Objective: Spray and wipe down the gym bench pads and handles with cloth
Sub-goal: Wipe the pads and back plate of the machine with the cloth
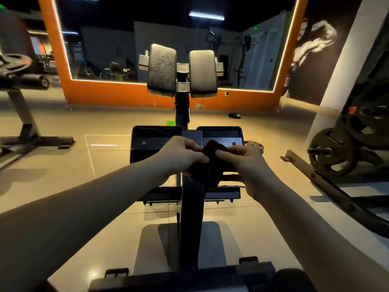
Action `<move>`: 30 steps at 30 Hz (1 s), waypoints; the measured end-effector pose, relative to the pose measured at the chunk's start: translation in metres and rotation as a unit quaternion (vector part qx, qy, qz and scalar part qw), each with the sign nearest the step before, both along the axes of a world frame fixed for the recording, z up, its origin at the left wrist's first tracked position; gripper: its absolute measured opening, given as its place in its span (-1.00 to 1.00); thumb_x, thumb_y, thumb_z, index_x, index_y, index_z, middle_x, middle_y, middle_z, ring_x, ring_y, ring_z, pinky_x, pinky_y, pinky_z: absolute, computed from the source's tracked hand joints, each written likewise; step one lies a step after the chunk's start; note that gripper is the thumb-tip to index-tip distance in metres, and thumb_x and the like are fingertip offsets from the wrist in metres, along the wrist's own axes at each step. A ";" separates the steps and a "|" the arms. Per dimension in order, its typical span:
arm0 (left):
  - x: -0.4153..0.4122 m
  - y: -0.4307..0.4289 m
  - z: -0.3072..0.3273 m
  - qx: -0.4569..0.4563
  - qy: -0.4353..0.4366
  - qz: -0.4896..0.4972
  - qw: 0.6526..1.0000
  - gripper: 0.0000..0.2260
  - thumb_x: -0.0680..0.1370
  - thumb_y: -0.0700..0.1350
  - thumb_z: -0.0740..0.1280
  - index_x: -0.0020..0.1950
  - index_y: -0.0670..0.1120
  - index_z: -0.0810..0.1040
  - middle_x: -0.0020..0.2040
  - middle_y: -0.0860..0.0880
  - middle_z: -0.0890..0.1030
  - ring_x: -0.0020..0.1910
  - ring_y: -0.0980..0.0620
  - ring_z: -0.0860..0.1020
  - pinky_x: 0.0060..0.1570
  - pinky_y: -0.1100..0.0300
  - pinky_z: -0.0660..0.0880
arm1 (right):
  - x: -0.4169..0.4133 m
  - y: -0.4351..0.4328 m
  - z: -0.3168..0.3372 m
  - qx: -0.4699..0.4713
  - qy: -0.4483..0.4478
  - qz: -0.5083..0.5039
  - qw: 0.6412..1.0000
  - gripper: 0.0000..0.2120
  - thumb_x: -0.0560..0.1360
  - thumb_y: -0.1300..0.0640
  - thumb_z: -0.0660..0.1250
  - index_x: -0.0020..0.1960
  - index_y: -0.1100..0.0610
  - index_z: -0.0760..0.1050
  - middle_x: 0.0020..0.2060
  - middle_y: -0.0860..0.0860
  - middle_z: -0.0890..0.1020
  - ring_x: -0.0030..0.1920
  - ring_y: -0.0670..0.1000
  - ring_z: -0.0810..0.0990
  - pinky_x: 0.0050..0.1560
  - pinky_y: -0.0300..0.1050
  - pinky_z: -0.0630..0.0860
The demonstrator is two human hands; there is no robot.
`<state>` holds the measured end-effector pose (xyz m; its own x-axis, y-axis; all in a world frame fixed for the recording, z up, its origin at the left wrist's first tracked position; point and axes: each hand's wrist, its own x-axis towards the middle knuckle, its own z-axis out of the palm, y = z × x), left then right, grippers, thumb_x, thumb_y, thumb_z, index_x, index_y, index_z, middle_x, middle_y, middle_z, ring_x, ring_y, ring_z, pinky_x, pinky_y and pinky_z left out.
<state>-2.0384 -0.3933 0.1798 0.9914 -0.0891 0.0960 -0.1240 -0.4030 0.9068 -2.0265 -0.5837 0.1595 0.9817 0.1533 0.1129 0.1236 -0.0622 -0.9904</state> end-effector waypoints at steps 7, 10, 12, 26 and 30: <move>-0.026 -0.018 -0.029 -0.011 -0.081 0.067 0.994 -0.89 0.55 -0.08 0.49 0.03 -0.03 0.62 -0.07 -0.05 0.68 -0.10 0.08 0.67 -0.19 0.20 0.66 | -0.008 0.004 -0.011 0.011 0.016 -0.071 0.997 -0.58 0.47 0.15 0.54 0.22 0.17 0.43 0.11 0.18 0.63 0.06 0.16 0.70 0.06 0.18 0.68; -0.018 -0.030 -0.037 -0.037 -0.077 0.097 0.992 -0.92 0.54 -0.09 0.50 -0.05 0.01 0.62 -0.09 -0.01 0.66 -0.11 0.14 0.65 -0.21 0.27 0.61 | 0.002 0.002 -0.021 0.022 0.016 -0.094 0.995 -0.65 0.49 0.20 0.52 0.16 0.13 0.42 0.10 0.18 0.60 0.08 0.21 0.68 0.03 0.22 0.68; -0.005 -0.045 -0.043 -0.048 -0.063 0.102 0.992 -0.94 0.53 -0.10 0.50 -0.08 0.00 0.65 -0.11 -0.02 0.67 -0.11 0.10 0.66 -0.16 0.19 0.66 | 0.010 -0.012 -0.030 0.016 -0.001 -0.122 0.992 -0.73 0.51 0.22 0.50 0.10 0.09 0.46 0.09 0.16 0.61 0.08 0.20 0.66 0.03 0.21 0.68; 0.156 -0.144 -0.084 0.302 -0.144 0.120 0.935 -0.68 0.57 0.01 0.42 0.31 -0.02 0.61 0.07 0.08 0.60 0.08 0.08 0.56 0.18 0.09 0.54 | 0.169 -0.175 -0.084 -0.015 0.057 -0.117 0.991 -0.70 0.57 0.34 0.38 0.25 0.12 0.53 0.13 0.15 0.60 0.15 0.15 0.60 -0.11 -0.11 0.63; 0.195 -0.143 -0.083 0.420 -0.233 0.165 0.862 -0.48 0.56 0.13 0.41 0.48 -0.03 0.47 0.33 0.01 0.50 0.33 -0.01 0.41 0.34 0.04 0.38 | 0.221 -0.175 -0.090 -0.022 0.036 -0.092 0.995 -0.68 0.57 0.33 0.37 0.30 0.11 0.50 0.15 0.16 0.58 0.15 0.15 0.61 -0.16 -0.13 0.65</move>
<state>-1.8432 -0.5365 0.0972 0.8472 -0.0407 0.5297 -0.1481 -0.9756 0.1619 -1.8050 -0.7591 0.0698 0.9990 -0.0257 0.0377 0.0343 -0.1212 -0.9920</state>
